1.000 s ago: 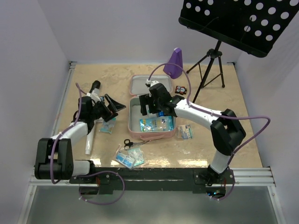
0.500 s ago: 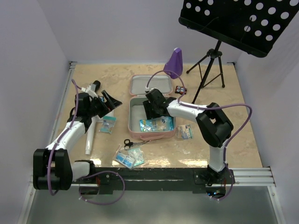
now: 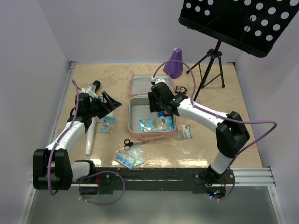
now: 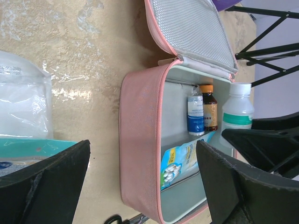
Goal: Organize the medicine kit
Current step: Adjust the pill bottle in the medicine box.
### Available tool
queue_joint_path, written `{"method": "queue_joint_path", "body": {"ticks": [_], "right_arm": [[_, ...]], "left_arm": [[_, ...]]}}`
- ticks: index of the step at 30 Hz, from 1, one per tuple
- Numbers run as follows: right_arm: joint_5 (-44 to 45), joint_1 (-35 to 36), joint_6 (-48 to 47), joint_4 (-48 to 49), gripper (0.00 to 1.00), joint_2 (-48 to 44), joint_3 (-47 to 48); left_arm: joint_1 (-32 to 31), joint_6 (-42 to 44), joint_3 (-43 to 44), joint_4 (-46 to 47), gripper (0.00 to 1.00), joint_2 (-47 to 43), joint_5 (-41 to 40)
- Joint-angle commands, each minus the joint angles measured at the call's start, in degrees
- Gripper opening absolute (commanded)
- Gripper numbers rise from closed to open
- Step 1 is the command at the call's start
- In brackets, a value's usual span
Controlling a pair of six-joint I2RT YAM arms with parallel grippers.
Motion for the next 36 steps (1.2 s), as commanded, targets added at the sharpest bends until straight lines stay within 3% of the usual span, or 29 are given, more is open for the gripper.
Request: {"method": "queue_joint_path", "body": {"ticks": [1, 17, 23, 30, 36], "right_arm": [[7.0, -0.8, 1.1, -2.8, 0.3, -1.9, 1.4], [9.8, -1.3, 1.5, -0.8, 0.26, 5.5, -0.1], [7.1, -1.4, 1.0, 0.6, 0.26, 7.2, -0.3], [0.5, -1.3, 0.4, 3.3, 0.25, 7.3, 0.6], [1.9, -1.4, 1.0, 2.5, 0.24, 2.1, 1.6]], "left_arm": [[0.1, 0.1, 0.4, 1.3, 1.0, -0.4, -0.1], [0.1, 1.6, 0.8, -0.6, 1.0, -2.1, -1.8], [0.1, 2.0, 1.3, -1.0, 1.0, -1.7, -2.0], [0.1, 2.0, 1.0, -1.0, 1.0, -1.2, -2.0], [0.0, 1.7, 1.1, -0.6, 1.0, -0.7, -1.8]]}}
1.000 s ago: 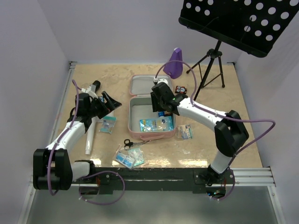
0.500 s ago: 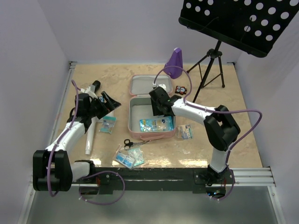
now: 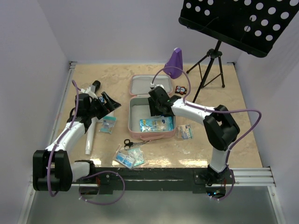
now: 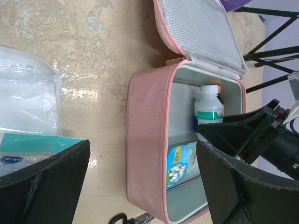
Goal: Organize the medicine kit
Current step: Adjust the pill bottle in the medicine box.
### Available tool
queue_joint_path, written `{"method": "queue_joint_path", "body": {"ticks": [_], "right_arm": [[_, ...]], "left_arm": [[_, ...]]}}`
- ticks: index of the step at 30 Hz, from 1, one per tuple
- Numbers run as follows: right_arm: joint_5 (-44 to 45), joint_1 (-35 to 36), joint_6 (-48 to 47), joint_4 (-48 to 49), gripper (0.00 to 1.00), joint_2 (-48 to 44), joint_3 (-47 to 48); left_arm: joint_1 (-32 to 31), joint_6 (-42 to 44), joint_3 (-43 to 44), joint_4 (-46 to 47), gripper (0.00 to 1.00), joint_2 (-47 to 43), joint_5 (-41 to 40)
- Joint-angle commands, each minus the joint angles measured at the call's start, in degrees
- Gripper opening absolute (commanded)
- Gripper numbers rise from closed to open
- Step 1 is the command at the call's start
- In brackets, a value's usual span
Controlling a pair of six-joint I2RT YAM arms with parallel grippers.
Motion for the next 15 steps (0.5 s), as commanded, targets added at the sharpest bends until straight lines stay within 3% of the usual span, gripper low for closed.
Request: {"method": "queue_joint_path", "body": {"ticks": [1, 7, 15], "right_arm": [[2.0, -0.3, 0.1, 0.7, 0.24, -5.6, 2.7], [7.3, -1.4, -0.8, -2.6, 0.22, -6.7, 1.8], [6.7, -1.8, -0.4, -1.0, 0.23, -3.9, -1.3]], "left_arm": [[0.1, 0.6, 1.1, 1.2, 1.0, 0.0, 0.0], [0.0, 0.6, 0.8, 1.2, 1.0, 0.1, 0.0], [0.1, 0.8, 0.7, 1.0, 1.0, -0.2, 0.1]]}}
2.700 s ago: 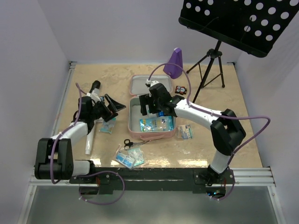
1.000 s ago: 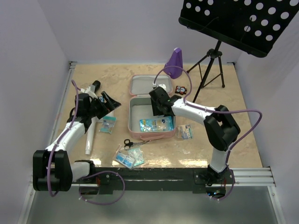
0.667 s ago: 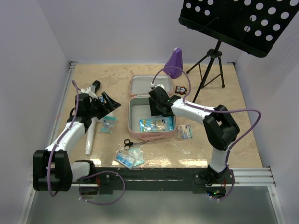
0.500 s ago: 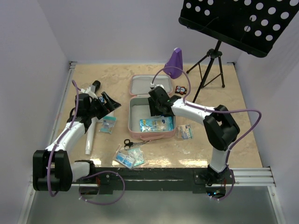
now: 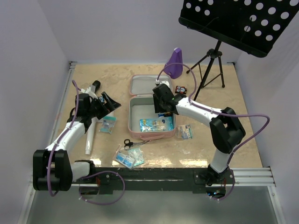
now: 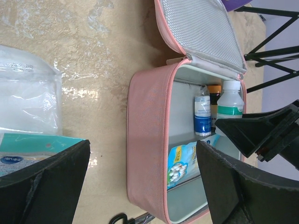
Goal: Organize the medicine kit
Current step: Adjust the pill bottle in the medicine box.
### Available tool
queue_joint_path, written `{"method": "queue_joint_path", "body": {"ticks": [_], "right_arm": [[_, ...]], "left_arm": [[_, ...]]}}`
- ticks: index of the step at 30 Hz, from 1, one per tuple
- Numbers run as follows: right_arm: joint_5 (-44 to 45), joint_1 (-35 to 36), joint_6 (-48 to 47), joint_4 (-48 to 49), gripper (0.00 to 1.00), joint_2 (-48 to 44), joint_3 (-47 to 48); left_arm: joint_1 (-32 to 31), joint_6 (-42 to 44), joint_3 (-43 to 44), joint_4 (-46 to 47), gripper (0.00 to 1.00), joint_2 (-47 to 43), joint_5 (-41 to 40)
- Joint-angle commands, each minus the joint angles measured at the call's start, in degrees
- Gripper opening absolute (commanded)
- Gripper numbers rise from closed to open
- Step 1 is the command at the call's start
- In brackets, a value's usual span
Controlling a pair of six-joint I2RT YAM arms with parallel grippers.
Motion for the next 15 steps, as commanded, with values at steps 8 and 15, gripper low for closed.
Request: {"method": "queue_joint_path", "body": {"ticks": [8, 15], "right_arm": [[0.3, -0.3, -1.2, 2.4, 0.23, 4.3, -0.4], [-6.7, -0.3, -1.8, 6.4, 0.23, 4.9, -0.5]], "left_arm": [[0.0, 0.8, 0.3, 1.0, 1.0, -0.5, 0.1], [0.0, 1.1, 0.1, 0.8, 1.0, -0.5, -0.2]]}}
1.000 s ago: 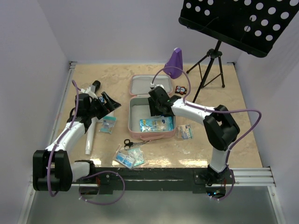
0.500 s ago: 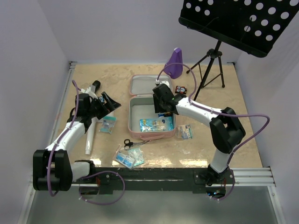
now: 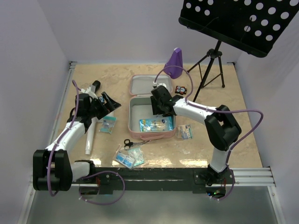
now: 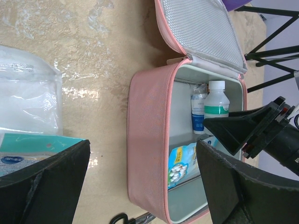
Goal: Organize the medicine kit
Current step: Adjust the pill bottle in the medicine box.
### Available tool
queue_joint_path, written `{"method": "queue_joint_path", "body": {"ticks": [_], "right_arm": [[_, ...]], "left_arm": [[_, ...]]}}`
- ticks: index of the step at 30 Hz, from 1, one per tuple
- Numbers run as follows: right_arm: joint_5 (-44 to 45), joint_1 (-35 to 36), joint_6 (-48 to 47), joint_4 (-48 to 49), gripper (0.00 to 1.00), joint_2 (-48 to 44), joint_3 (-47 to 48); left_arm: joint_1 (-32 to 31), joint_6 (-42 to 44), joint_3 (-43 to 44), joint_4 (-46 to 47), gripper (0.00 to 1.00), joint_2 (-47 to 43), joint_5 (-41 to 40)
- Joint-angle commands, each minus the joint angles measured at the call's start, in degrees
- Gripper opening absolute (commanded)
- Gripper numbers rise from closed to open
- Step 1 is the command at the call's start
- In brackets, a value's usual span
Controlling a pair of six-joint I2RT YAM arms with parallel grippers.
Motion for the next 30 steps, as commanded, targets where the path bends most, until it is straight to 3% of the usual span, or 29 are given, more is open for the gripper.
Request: {"method": "queue_joint_path", "body": {"ticks": [1, 7, 11, 21, 30], "right_arm": [[-5.8, -0.3, -1.0, 3.6, 0.23, 1.7, 0.6], [-12.1, -0.2, -1.4, 5.0, 0.23, 2.7, 1.6], [-11.8, -0.2, -1.0, 5.2, 0.24, -0.2, 1.8], [-0.3, -0.4, -1.0, -2.2, 0.24, -5.7, 3.0], [3.9, -0.8, 0.4, -3.1, 0.24, -4.3, 0.4]], "left_arm": [[0.1, 0.9, 0.1, 0.8, 1.0, -0.5, -0.3], [0.1, 0.8, 0.0, 1.0, 1.0, 0.0, -0.2], [0.0, 0.9, 0.0, 1.0, 1.0, -0.2, -0.2], [0.1, 0.9, -0.1, 1.0, 1.0, 0.1, -0.3], [0.1, 1.0, 0.0, 1.1, 1.0, 0.1, -0.1]]}}
